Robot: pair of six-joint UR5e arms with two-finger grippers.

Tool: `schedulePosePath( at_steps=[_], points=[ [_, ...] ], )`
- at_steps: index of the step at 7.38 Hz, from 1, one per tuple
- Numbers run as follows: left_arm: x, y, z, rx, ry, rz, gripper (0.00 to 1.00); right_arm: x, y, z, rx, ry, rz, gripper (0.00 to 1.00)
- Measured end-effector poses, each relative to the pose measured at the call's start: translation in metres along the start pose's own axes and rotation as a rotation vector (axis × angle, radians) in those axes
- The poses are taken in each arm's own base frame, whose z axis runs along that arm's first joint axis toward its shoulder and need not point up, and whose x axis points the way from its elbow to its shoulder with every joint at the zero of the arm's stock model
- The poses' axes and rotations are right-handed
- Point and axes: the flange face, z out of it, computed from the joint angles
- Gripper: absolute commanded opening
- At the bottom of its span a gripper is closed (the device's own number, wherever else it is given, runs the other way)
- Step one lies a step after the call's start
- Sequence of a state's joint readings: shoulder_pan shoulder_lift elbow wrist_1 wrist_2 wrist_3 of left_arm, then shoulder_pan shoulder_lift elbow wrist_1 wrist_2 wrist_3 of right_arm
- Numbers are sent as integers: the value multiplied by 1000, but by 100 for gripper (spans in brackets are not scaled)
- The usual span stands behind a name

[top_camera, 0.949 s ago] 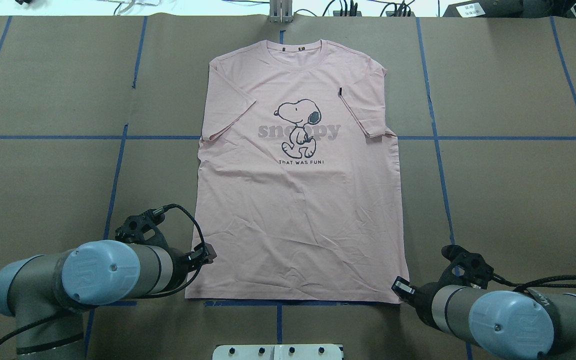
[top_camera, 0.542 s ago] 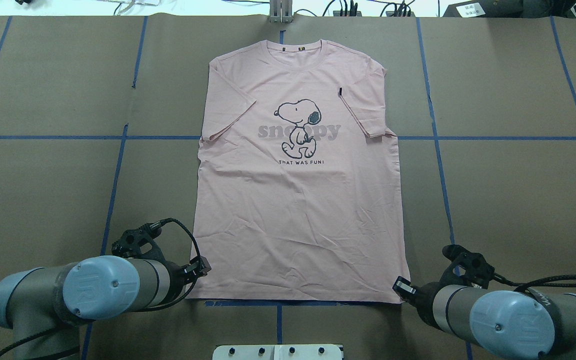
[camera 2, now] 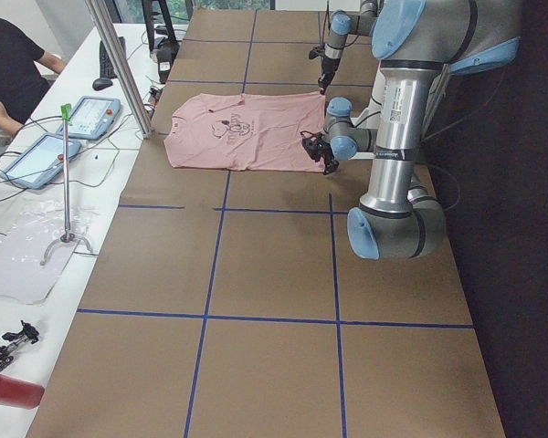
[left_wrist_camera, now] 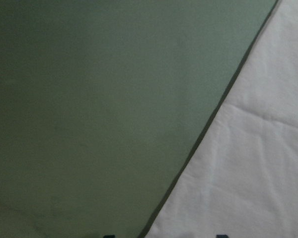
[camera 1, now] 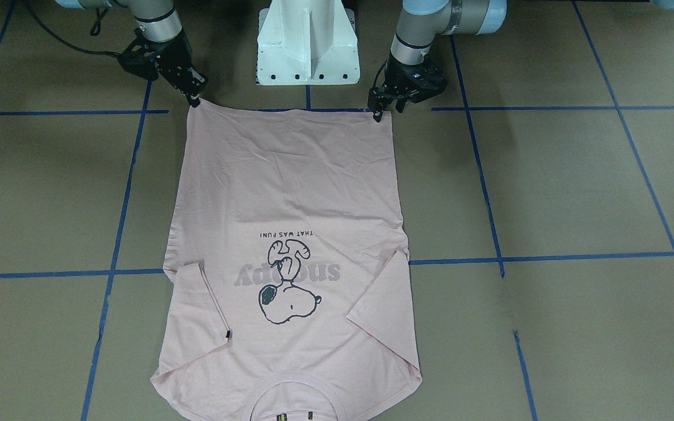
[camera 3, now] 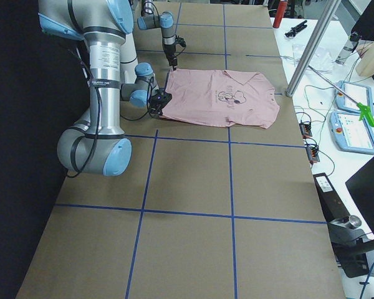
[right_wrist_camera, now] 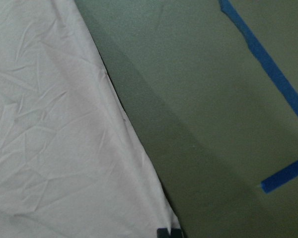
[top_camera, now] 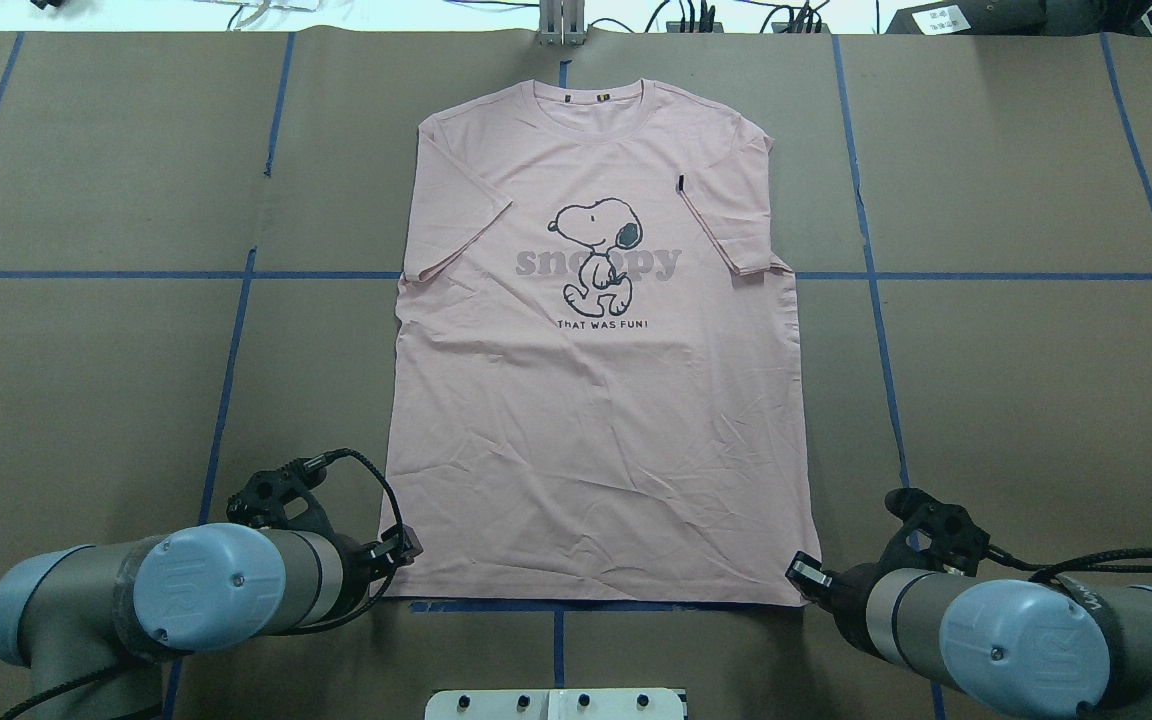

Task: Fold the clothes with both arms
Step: 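Lower both grippers and pinch the two hem corners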

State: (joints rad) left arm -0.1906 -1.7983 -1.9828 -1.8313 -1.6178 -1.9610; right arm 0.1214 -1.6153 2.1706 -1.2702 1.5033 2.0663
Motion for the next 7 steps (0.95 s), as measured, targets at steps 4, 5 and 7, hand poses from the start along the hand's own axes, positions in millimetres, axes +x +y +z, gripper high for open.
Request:
schedulePosePath(
  at_steps=[4, 5, 7],
  points=[
    [-3, 3, 4, -3, -11, 5, 51, 0, -1, 0, 1, 0, 1, 0],
    [-4, 6, 5, -5, -14, 8, 28, 0, -1, 0, 1, 0, 1, 0],
    [-4, 8, 6, -9, -17, 10, 0, 0, -1, -1, 0, -1, 1, 0]
  ],
)
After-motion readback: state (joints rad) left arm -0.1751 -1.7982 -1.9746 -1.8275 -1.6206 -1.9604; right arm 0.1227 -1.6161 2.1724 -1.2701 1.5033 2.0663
